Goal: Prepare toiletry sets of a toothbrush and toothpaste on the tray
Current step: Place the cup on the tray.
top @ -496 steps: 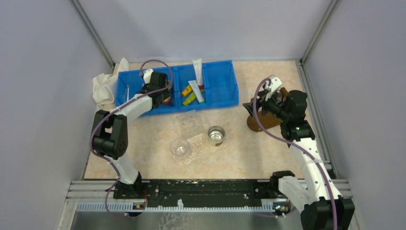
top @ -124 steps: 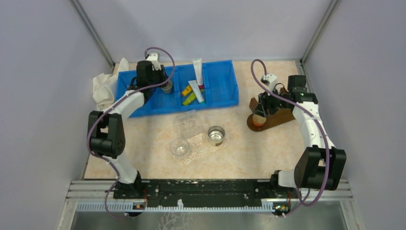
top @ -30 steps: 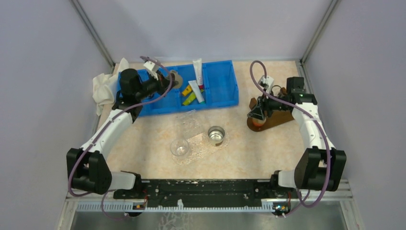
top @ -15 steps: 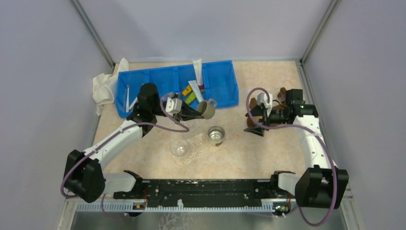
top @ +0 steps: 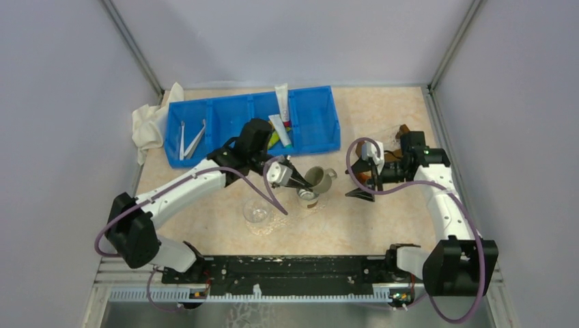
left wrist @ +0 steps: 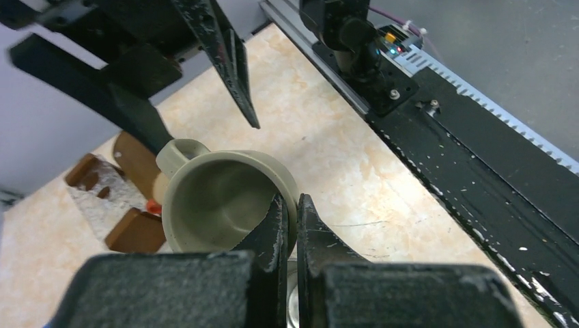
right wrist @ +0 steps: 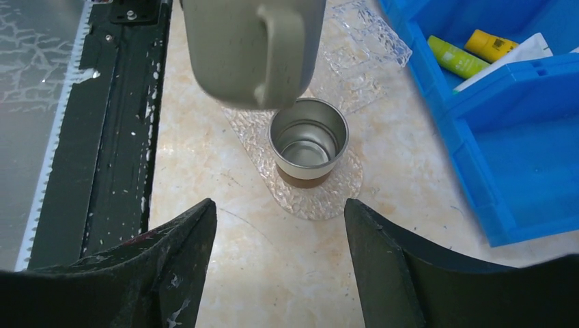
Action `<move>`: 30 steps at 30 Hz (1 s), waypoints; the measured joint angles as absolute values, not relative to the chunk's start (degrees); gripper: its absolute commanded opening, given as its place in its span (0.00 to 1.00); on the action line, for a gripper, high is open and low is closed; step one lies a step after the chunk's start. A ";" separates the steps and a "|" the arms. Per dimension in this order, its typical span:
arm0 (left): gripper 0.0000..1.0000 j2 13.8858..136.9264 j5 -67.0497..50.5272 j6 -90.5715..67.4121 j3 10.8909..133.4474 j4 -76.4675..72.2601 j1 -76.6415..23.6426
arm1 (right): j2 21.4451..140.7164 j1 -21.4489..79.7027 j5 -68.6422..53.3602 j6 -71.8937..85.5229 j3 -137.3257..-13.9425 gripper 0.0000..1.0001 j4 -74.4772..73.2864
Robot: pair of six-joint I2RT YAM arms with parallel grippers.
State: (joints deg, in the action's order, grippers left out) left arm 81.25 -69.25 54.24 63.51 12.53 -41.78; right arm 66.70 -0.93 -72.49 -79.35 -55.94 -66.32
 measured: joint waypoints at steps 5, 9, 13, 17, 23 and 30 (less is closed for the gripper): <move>0.00 84.47 -63.55 56.66 66.30 19.42 -45.43 | 66.70 0.03 -69.56 -76.73 -56.86 0.67 -65.69; 0.00 86.24 -59.07 57.08 68.01 22.41 -47.29 | 66.67 0.58 -67.42 -74.61 -58.30 0.66 -65.08; 0.00 87.59 -55.83 57.14 69.91 24.40 -48.99 | 66.67 1.85 -65.58 -72.71 -58.33 0.64 -64.40; 0.00 88.33 -53.80 57.36 70.70 25.23 -50.54 | 66.89 4.19 -64.14 -71.31 -58.33 0.61 -64.01; 0.00 88.47 -53.06 58.00 70.70 26.22 -51.44 | 67.90 6.11 -63.46 -70.74 -58.33 0.56 -63.88; 0.00 88.95 -53.08 58.83 71.61 26.76 -52.01 | 69.38 7.68 -63.51 -71.64 -58.33 0.42 -64.36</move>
State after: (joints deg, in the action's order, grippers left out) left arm 88.95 -53.08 58.83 71.61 26.76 -52.01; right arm 69.38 7.68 -63.51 -71.64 -58.33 -64.36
